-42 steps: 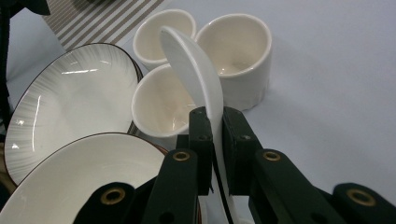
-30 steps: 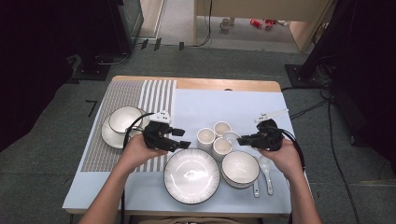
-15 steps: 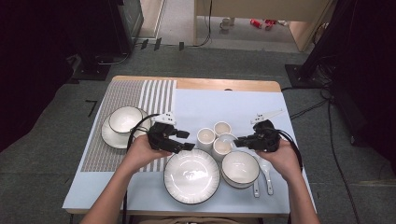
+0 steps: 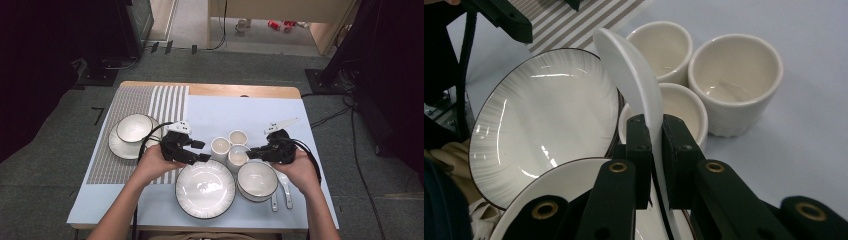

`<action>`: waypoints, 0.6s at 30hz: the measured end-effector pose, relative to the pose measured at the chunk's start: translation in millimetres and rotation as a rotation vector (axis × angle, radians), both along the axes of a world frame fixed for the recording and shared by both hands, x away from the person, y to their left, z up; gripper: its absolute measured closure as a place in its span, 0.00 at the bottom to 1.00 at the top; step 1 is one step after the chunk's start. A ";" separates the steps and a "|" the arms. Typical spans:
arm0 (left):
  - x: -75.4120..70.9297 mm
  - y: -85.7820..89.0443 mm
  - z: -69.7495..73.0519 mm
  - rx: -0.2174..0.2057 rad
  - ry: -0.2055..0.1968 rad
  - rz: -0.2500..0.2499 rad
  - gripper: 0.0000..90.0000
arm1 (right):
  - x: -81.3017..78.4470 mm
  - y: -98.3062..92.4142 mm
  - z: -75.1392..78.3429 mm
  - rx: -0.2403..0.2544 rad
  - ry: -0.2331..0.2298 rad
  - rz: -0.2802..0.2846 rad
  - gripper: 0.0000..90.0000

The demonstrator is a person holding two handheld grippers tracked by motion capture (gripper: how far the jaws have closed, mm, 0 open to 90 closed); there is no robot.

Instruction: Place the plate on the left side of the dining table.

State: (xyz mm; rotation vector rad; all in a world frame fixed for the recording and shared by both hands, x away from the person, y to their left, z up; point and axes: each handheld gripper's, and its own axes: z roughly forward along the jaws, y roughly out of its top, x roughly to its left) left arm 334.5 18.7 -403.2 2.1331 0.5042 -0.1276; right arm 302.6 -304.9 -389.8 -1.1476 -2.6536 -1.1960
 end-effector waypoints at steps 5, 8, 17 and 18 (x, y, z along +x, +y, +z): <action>-0.8 -2.0 0.7 0.003 -0.001 -0.009 0.48 | -1.3 4.8 1.4 -0.001 -0.001 0.017 0.93; -1.6 -2.7 1.2 0.003 -0.014 -0.003 0.49 | -1.6 6.6 1.2 0.000 0.004 0.021 0.93; -3.5 -5.4 3.8 -0.010 -0.014 -0.012 0.50 | -4.1 14.5 4.2 0.002 0.004 0.045 0.93; -4.0 -6.0 4.1 -0.009 -0.016 -0.013 0.50 | -4.2 16.5 4.0 0.000 0.006 0.050 0.93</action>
